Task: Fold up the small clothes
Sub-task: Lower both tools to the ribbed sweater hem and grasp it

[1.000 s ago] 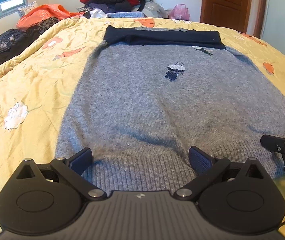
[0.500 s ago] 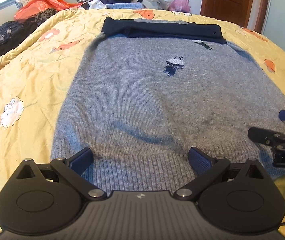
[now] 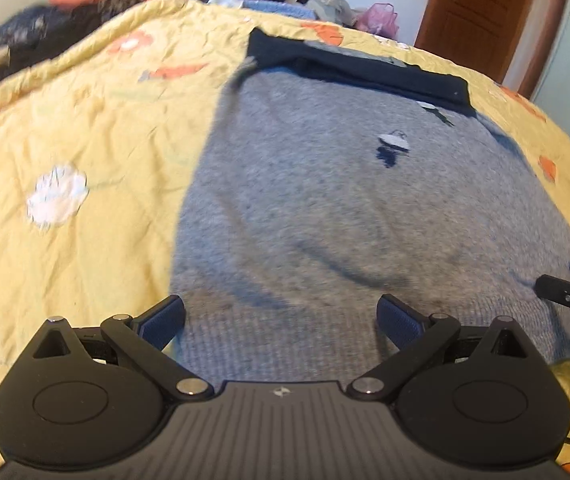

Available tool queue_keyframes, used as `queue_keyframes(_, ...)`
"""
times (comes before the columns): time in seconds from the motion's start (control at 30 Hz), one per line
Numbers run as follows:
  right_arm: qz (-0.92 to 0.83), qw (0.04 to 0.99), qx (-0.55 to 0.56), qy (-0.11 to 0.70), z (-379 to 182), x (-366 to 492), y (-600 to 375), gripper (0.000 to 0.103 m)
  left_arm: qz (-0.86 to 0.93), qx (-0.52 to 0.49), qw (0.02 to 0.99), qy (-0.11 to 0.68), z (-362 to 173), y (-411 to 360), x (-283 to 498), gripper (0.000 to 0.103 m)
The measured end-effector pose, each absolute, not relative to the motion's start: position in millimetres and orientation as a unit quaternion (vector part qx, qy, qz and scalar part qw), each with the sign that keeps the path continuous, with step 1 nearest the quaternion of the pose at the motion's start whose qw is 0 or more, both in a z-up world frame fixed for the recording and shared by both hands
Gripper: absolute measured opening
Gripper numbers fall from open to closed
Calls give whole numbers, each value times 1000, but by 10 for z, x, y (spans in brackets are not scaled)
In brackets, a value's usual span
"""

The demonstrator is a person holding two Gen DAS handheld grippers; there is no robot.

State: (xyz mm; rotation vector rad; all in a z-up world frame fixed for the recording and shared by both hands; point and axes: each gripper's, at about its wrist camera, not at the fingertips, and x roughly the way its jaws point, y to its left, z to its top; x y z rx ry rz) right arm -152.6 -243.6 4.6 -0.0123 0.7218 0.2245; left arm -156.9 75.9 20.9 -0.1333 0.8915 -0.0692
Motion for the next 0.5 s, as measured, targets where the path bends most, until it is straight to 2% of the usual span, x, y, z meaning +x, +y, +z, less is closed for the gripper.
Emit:
queue_keyframes(0.37, 98, 926, 48, 362, 187, -1479, -2905, 102, -149, -278, 852, 418, 162, 1217, -1460, 103)
queue_keyframes(0.5, 82, 909, 97, 398, 134, -1412, -3212, 102, -176, -357, 814, 424, 86, 1439, -1351, 103)
